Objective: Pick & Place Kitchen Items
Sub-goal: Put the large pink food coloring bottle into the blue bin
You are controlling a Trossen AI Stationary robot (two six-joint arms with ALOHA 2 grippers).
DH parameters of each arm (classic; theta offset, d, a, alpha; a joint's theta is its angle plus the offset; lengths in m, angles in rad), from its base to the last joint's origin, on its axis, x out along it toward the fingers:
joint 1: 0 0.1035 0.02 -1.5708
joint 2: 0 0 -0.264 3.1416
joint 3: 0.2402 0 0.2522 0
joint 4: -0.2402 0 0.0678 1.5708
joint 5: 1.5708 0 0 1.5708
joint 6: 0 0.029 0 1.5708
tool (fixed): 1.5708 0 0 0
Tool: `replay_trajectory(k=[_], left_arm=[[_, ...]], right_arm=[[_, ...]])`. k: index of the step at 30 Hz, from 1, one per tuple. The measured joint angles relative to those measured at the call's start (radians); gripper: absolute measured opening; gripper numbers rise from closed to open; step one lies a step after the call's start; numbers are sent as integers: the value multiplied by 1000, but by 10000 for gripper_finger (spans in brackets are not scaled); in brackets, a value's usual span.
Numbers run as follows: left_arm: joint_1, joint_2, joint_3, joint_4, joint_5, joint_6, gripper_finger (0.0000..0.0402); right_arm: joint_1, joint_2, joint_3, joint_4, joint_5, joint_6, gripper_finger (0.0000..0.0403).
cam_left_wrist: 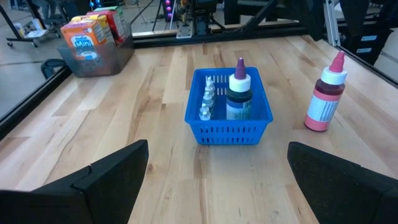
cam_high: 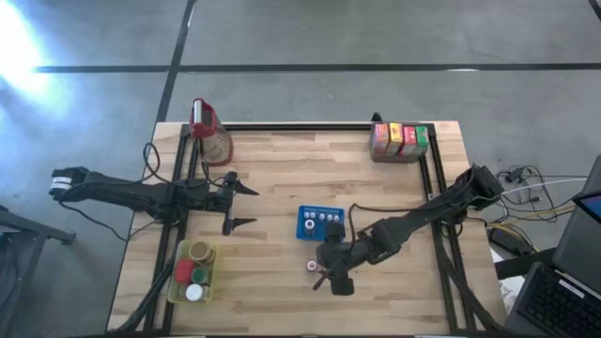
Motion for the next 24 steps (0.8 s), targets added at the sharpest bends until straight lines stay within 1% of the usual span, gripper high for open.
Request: replay_trajectory(k=[5,11,16,24], left_arm=[[0,2,0,1,0,0,390],[0,4,0,0,0,0,390],[0,6,0,-5,0,0,390],[0,6,0,-4,0,0,390]], right_arm=[[-6,8,-5,22,0,14,246],[-15,56,-7,67,-1,15,264],[-18,95,-5,66,-4,10,277],[-19,106,-5,73,1,8,292]])
